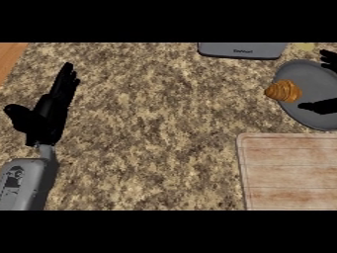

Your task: Pick the croissant from the cutting board and place it in the pan

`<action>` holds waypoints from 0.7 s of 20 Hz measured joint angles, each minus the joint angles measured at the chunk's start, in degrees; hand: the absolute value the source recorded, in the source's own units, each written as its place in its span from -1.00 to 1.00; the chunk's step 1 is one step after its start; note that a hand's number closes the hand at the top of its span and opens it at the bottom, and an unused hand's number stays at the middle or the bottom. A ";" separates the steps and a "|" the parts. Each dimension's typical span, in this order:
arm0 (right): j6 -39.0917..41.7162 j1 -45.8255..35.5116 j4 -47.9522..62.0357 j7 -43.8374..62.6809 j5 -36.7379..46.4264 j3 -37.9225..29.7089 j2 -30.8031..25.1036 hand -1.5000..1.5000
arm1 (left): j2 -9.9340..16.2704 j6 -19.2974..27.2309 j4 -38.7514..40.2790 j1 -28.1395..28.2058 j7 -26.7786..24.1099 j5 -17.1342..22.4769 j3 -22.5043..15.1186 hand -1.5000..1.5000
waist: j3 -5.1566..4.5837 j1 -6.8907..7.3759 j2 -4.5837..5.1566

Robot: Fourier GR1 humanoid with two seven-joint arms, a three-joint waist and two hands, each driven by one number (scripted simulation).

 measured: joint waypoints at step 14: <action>23.09 8.57 2.99 -6.54 -9.13 -6.61 -13.22 -1.00 | 0.76 0.39 -0.92 2.98 -0.17 -0.04 1.62 0.00 | -0.14 -3.23 -1.29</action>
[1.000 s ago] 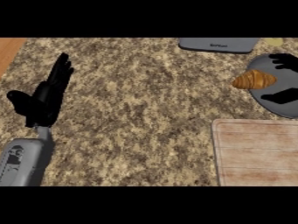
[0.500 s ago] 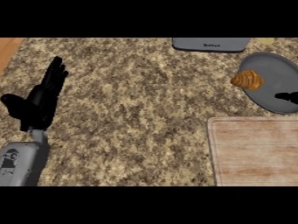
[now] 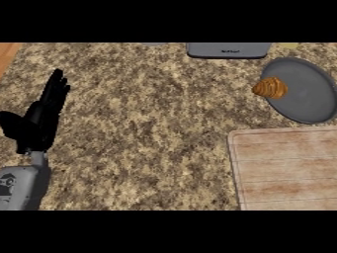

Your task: Pick the croissant from the cutting board and place it in the pan

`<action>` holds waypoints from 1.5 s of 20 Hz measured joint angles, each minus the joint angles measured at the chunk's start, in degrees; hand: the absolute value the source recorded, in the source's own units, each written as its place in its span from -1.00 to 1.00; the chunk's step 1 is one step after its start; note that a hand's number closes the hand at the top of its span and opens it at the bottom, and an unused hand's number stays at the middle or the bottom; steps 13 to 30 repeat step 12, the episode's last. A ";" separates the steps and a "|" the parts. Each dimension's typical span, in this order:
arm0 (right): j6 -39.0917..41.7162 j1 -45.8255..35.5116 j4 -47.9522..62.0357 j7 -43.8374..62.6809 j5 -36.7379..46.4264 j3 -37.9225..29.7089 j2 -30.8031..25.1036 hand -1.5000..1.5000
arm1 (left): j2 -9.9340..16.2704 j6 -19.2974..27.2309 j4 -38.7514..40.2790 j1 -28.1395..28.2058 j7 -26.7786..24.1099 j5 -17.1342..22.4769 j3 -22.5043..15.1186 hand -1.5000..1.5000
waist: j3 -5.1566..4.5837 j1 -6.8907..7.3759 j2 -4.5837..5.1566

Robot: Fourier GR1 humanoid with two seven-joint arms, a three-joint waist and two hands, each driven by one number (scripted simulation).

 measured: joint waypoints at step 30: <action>4.80 7.99 -5.56 0.89 -3.62 1.97 -5.50 -1.00 | 0.51 0.27 -1.59 1.17 1.42 -0.02 0.80 0.00 | -0.12 -1.42 -0.67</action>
